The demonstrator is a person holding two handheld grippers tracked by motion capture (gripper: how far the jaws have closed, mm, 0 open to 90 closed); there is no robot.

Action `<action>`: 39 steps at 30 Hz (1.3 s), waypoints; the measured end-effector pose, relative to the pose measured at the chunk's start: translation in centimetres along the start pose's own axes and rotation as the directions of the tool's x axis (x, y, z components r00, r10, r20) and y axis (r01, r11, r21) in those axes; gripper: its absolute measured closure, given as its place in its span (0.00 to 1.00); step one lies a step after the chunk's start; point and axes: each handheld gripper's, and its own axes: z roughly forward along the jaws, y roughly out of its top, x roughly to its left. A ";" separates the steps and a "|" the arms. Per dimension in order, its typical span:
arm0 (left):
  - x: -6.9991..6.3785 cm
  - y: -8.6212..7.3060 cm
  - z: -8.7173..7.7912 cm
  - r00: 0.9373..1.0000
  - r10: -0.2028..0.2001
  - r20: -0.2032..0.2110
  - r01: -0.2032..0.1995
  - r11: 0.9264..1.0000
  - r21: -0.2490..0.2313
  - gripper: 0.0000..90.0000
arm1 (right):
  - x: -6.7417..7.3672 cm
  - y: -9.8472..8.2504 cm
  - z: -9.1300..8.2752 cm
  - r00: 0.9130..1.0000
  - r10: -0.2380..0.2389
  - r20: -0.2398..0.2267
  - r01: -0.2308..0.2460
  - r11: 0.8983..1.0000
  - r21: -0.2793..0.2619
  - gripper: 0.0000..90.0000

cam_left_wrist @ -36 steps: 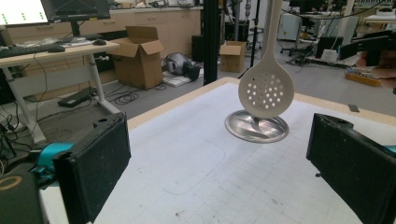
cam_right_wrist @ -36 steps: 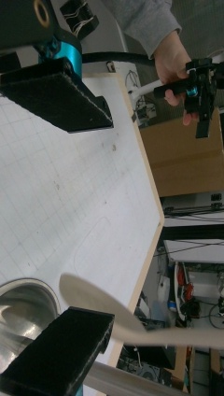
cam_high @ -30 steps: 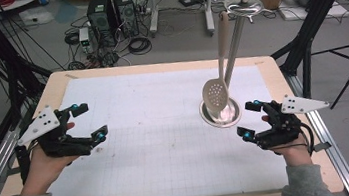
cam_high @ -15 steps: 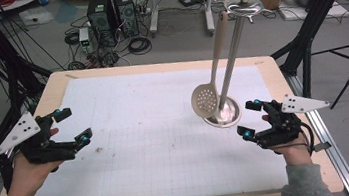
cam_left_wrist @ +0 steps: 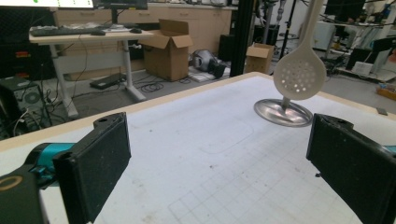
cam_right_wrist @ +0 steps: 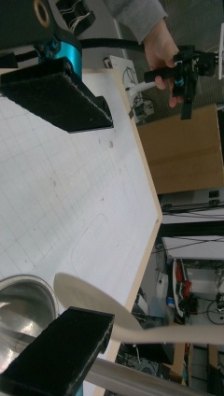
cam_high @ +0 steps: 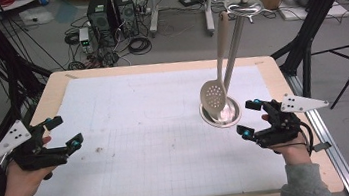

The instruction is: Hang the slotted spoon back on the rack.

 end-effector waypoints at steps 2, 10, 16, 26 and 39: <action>0.2 -0.3 -0.3 1.000 0.000 -0.023 0.000 1.000 -0.003 0.08 | 0.1 0.0 0.3 1.000 -0.006 0.001 0.006 1.000 0.004 0.07; 1.0 -1.2 -1.1 0.998 -0.029 -0.055 0.028 1.000 -0.005 0.08 | -0.1 -0.3 0.6 1.000 0.001 0.019 -0.001 1.000 0.009 0.07; 1.1 -1.7 -1.1 0.998 -0.035 -0.059 0.035 0.999 0.003 0.08 | -0.4 -0.5 0.3 0.999 0.012 0.041 -0.012 1.000 -0.006 0.07; 1.1 -3.3 -0.4 0.998 -0.048 -0.051 0.049 0.999 0.022 0.08 | -0.9 -1.1 -0.6 0.996 0.025 0.090 -0.021 0.999 -0.049 0.07; 1.6 -4.5 -1.6 0.998 -0.029 -0.059 0.032 0.998 0.049 0.08 | -1.7 -2.3 -2.4 0.988 0.031 0.152 -0.013 0.993 -0.121 0.07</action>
